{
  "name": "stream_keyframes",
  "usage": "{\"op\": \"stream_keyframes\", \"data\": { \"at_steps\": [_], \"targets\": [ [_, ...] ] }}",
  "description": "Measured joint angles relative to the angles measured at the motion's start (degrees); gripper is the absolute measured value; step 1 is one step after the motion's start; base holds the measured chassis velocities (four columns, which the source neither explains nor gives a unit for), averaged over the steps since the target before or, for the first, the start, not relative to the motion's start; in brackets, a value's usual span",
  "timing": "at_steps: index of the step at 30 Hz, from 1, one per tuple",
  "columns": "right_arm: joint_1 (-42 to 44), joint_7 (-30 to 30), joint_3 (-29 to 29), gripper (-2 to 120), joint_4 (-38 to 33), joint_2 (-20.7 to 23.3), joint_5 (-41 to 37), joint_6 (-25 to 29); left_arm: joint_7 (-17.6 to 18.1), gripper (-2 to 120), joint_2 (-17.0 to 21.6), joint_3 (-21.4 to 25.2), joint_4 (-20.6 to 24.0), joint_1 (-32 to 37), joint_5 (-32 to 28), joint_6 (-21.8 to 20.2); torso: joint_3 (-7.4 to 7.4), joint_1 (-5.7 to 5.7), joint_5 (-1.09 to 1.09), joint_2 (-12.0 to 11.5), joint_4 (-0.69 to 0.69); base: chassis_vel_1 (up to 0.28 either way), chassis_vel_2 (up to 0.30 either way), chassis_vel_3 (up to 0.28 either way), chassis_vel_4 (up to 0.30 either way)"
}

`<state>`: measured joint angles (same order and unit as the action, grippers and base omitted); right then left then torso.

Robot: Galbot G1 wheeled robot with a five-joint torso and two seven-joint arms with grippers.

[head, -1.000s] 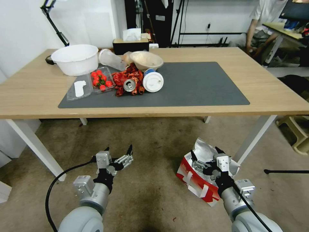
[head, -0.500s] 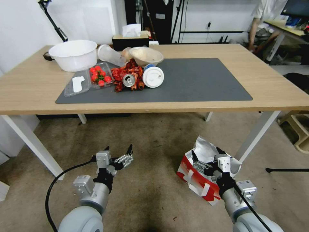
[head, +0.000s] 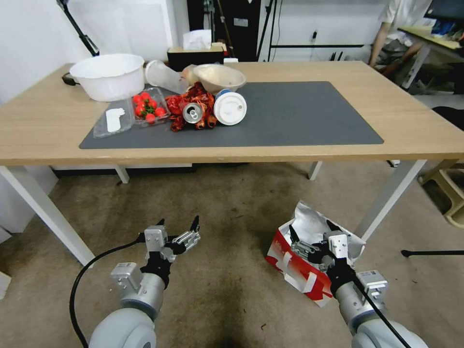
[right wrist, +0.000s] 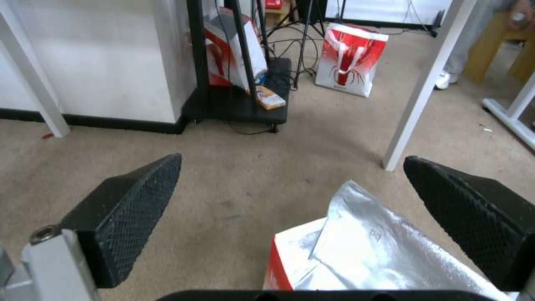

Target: Pick up the food delivery bag from the floor and place it on the table.

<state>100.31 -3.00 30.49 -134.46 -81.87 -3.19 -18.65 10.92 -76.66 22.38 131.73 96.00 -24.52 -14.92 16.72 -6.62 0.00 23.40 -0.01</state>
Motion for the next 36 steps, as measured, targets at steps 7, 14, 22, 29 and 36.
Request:
{"op": "stream_keyframes", "data": {
  "at_steps": [7, 14, 22, 29, 36],
  "targets": [
    [0.0, 0.0, -0.1, 100, 0.2, 0.0, 0.0, 0.1, 0.1, 100, 0.0, 0.1, 0.0, 0.0, 0.0, 0.0, -1.08, 0.53, 0.0, -1.6, 0.01, 0.0, 0.0, 0.0, 0.0],
    [0.3, -0.1, -0.1, 100, 0.0, 0.0, 0.0, 0.1, 0.0, 100, 0.0, 0.0, 0.1, 0.1, 0.1, 0.1, -2.34, 1.18, 0.0, -3.5, 0.0, 0.0, 0.0, 0.0, 0.0],
    [0.7, -0.1, -0.1, 100, -0.2, -0.2, 0.2, 0.3, 0.0, 100, 0.0, -0.1, 0.3, 0.2, 0.2, 0.2, -3.47, 1.68, 0.0, -5.1, 0.0, 0.0, 0.0, 0.0, 0.0],
    [0.7, -0.2, -0.1, 100, -0.2, -0.3, 0.3, 0.3, 0.0, 100, 0.2, 0.1, 0.4, 0.3, 0.2, 0.3, -4.73, 2.25, 0.0, -6.9, 0.0, 0.0, 0.0, 0.0, 0.0],
    [0.7, -0.2, -0.2, 100, -0.2, -0.3, 0.3, 0.3, 0.0, 100, 0.2, 0.2, 0.4, 0.3, 0.2, 0.3, -5.63, 2.61, 0.0, -8.2, 0.0, 0.0, 0.0, 0.0, 0.0]
  ]
}}
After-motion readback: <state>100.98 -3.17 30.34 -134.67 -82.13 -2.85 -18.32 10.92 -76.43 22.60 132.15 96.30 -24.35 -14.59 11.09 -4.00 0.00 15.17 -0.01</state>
